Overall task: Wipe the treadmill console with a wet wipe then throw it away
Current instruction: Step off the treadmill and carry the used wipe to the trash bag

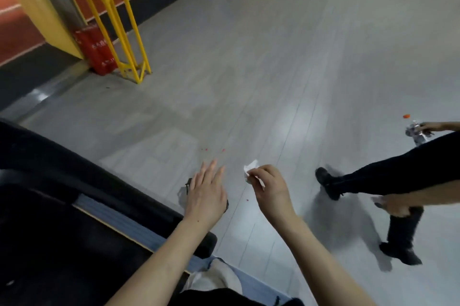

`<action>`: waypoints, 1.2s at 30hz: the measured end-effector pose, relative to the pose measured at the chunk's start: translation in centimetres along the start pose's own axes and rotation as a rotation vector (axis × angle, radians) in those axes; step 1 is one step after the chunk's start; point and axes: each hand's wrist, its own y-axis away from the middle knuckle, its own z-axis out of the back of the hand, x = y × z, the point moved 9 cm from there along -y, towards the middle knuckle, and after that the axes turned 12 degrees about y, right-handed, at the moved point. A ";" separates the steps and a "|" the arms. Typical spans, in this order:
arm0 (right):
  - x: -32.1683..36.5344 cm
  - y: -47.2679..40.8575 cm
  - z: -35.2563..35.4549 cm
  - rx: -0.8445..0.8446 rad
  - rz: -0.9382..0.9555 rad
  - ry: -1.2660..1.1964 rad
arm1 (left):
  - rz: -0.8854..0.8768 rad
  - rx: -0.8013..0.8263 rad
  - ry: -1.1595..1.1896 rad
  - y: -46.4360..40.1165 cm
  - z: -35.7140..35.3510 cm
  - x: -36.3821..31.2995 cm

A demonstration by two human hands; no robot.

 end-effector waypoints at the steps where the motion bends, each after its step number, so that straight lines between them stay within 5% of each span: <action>1: -0.5 -1.0 -0.5 0.026 0.009 -0.005 | 0.025 -0.001 0.014 -0.7 -0.2 0.2; 16: -8.2 -10.1 -9.0 0.204 0.240 -0.053 | 0.304 -0.148 -0.002 -7.6 -5.0 0.8; 26: -20.7 -13.6 -23.2 0.205 0.652 -0.189 | 0.497 -0.340 -0.107 -15.2 -22.1 4.0; 36: -27.9 -11.7 -20.7 0.376 0.776 -0.263 | 0.671 -0.435 -0.071 -12.5 -28.5 -2.4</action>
